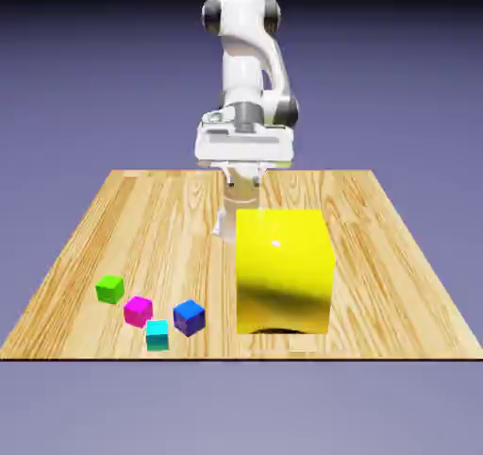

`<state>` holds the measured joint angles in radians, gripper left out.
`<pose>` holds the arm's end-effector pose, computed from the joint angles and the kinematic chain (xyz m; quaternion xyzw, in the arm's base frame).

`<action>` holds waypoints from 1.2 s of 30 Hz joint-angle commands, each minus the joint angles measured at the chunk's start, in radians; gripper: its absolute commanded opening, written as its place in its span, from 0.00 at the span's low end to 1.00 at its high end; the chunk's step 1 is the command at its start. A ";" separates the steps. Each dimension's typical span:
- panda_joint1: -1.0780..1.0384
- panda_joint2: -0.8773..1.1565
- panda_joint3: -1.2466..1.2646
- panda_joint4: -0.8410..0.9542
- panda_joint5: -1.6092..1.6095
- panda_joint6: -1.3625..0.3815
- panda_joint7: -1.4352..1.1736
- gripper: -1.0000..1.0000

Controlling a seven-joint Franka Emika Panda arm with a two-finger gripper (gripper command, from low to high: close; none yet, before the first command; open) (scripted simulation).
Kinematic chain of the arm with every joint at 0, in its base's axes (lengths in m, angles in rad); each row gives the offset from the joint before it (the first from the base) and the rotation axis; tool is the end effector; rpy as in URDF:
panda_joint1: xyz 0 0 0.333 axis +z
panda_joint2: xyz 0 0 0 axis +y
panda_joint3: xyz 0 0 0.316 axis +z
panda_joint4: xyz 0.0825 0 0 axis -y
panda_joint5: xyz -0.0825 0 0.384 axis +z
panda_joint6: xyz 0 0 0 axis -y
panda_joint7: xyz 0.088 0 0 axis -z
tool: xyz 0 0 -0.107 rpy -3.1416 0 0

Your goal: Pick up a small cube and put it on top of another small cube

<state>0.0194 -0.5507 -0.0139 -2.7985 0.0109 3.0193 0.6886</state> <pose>0.3936 0.0013 0.4538 -0.8712 0.3152 -0.3516 0.1340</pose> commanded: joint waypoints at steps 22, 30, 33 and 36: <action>0.134 0.353 -0.254 0.210 0.200 -0.322 -0.957 0.50; 0.183 0.481 -0.347 0.287 0.272 -0.439 -1.305 0.50; 0.201 0.529 -0.381 0.315 0.299 -0.483 -1.435 0.50; 0.220 0.577 -0.416 0.344 0.327 -0.527 -1.566 0.50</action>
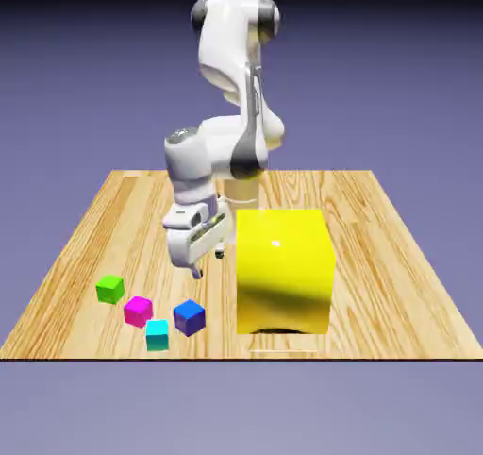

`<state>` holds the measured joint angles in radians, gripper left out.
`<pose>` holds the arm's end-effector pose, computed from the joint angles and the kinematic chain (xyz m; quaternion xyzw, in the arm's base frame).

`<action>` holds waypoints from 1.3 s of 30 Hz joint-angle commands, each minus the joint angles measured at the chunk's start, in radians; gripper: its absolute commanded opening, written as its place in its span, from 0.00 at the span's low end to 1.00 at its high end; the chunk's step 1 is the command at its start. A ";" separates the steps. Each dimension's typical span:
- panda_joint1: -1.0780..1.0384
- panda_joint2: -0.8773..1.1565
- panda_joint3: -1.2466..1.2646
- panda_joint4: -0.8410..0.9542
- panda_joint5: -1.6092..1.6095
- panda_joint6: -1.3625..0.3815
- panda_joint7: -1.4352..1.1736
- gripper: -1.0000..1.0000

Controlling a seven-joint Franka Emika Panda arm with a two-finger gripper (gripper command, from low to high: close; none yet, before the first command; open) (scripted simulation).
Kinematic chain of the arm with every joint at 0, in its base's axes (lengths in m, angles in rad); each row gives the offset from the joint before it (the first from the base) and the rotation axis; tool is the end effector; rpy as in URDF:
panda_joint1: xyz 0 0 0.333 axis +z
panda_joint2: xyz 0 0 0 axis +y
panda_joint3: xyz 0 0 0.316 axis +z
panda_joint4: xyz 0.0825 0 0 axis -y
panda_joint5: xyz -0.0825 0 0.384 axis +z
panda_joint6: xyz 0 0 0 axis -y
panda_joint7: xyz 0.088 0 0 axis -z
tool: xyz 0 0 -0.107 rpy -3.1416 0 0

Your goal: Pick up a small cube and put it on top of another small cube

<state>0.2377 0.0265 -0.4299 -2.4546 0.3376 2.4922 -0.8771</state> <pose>0.4714 -0.0940 0.2891 -0.9737 -0.2059 -0.0558 0.0797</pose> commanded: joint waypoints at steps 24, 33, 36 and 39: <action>0.148 0.385 -0.277 0.229 0.218 -0.351 -1.044 0.50; 0.203 0.529 -0.381 0.315 0.299 -0.483 -1.435 0.50; 0.211 0.552 -0.398 0.329 0.313 -0.504 -1.498 0.50; 0.176 0.660 -0.300 0.295 0.432 -0.392 -1.568 0.50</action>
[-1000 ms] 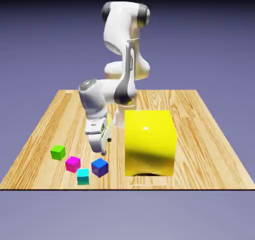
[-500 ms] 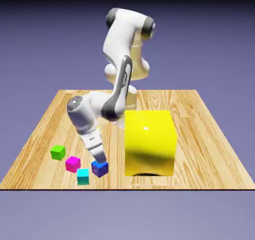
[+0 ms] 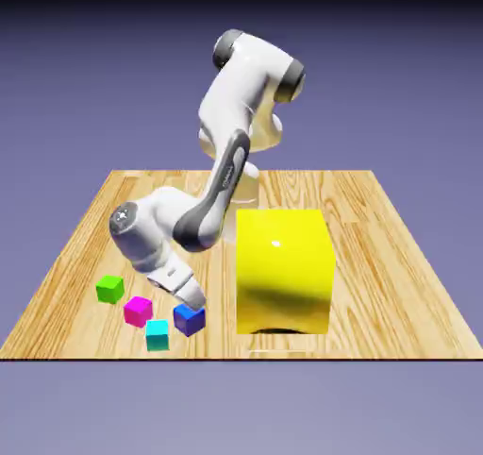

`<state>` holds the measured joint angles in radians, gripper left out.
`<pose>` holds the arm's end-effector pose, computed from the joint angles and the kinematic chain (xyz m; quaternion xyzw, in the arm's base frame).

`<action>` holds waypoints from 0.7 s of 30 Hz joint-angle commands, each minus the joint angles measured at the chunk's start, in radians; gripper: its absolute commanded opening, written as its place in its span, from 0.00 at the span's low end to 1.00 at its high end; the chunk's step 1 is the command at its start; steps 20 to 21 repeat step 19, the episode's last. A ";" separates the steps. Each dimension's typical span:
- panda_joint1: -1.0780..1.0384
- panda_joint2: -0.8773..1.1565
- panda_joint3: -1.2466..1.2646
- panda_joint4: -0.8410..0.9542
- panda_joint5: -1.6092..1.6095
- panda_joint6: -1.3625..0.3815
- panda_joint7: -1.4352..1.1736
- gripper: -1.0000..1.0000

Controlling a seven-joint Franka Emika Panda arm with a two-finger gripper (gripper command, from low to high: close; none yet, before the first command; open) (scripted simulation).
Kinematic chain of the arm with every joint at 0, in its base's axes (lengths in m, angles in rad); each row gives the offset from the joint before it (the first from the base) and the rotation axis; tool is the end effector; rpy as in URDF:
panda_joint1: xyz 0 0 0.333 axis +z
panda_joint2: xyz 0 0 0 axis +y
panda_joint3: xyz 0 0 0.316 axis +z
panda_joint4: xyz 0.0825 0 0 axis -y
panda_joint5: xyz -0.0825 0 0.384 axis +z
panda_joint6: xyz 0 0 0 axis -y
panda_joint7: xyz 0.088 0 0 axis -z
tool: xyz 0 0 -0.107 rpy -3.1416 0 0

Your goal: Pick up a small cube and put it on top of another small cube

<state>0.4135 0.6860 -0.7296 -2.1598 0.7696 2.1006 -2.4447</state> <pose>0.4738 -0.1556 0.1201 -0.6937 -0.6866 -0.0008 0.2175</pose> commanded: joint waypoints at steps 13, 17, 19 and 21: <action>-0.190 -0.088 -0.167 0.113 -0.107 -0.207 0.099 0.00; -0.203 -0.034 -0.115 0.072 -0.041 -0.131 0.061 1.00; -0.188 -0.096 -0.175 0.119 -0.116 -0.218 0.105 1.00; -0.188 -0.096 -0.175 0.119 -0.116 -0.218 0.105 1.00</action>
